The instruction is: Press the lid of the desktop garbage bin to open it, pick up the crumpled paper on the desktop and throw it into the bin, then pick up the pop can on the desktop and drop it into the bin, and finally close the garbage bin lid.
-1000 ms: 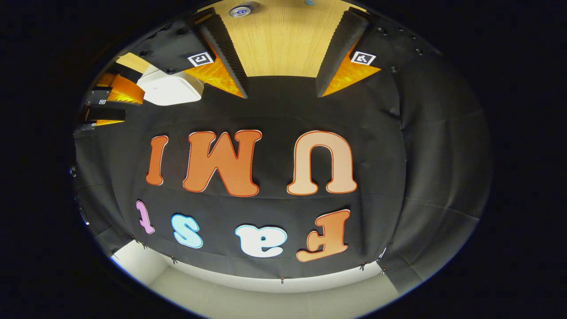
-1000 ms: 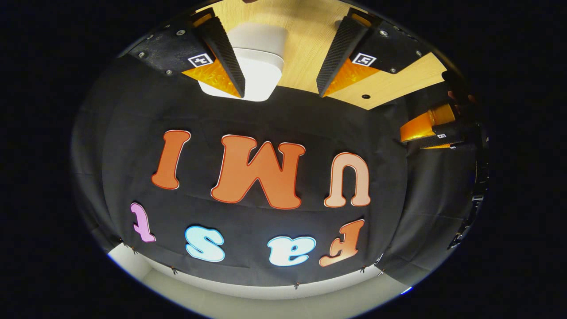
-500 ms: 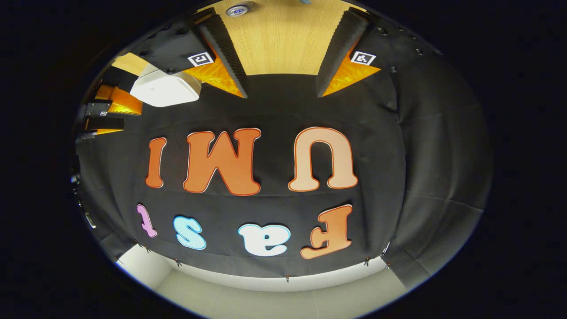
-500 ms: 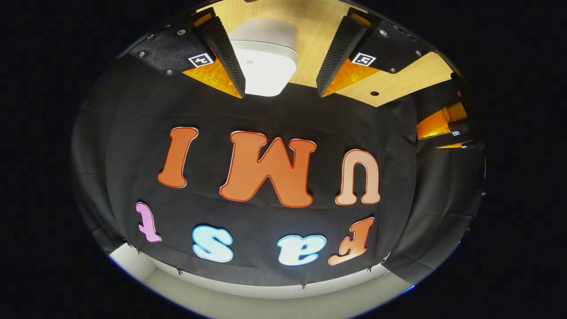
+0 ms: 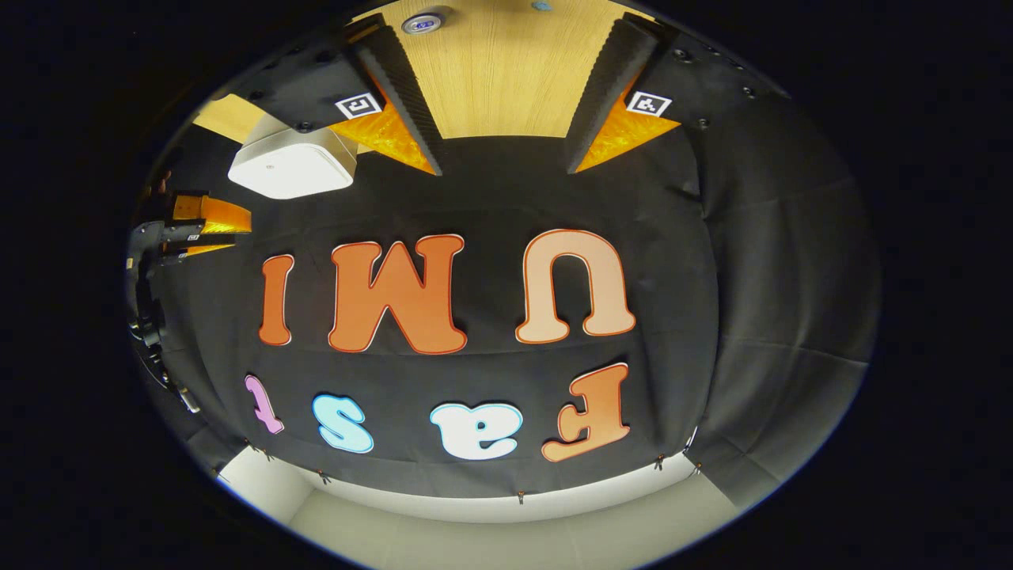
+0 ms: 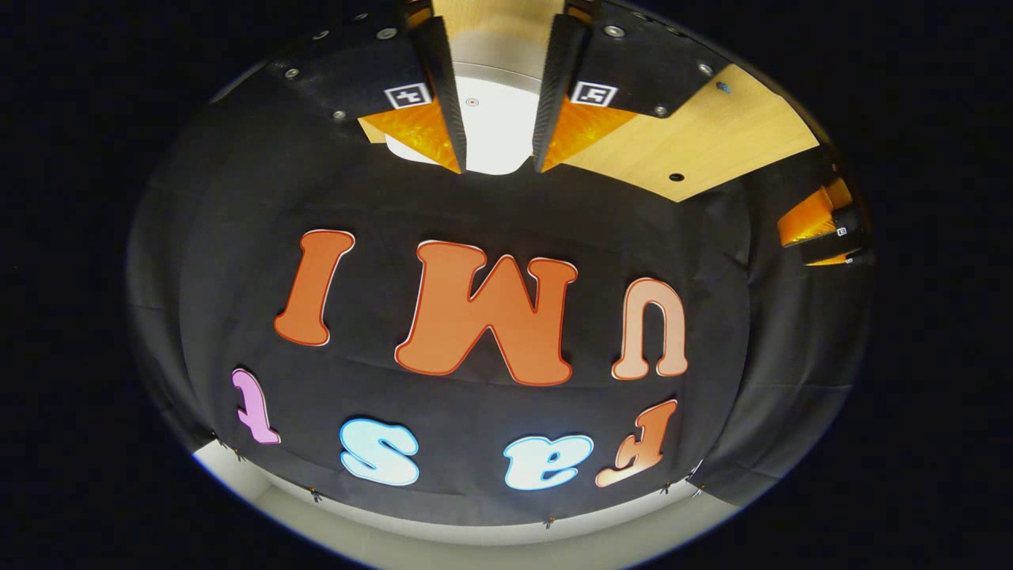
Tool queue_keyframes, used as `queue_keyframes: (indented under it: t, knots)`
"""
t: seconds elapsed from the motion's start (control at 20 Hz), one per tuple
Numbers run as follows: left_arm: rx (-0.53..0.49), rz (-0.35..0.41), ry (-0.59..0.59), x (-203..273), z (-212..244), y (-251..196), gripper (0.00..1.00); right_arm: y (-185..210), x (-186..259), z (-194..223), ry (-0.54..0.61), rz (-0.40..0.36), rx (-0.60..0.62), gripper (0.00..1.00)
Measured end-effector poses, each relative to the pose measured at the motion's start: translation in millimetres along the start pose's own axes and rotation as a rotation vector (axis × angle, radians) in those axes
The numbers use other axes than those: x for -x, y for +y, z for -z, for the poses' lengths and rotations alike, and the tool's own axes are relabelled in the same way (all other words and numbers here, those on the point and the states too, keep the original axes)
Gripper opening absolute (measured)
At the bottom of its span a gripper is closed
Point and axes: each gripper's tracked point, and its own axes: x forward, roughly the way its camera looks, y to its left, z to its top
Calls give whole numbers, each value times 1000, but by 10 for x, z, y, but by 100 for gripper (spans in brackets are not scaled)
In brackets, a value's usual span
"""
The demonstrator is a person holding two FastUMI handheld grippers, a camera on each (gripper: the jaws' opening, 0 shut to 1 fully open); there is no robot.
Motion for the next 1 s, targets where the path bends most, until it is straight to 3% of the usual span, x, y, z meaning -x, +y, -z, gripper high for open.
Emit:
queue_keyframes:
  t: [0.2,0.3,0.55,1.0]
  knots:
    - [-3,-20,15,37,41,14,95,-39,-82,25,23,-16,-10,13]
    - [-8,-38,23,58,71,40,96,-126,-132,28,25,7,-3,4]
    - [-10,-91,33,104,107,166,95,-131,-265,-13,15,-18,22,1]
    - [-4,-186,84,203,297,346,98,-289,-537,495,195,-70,-104,1]
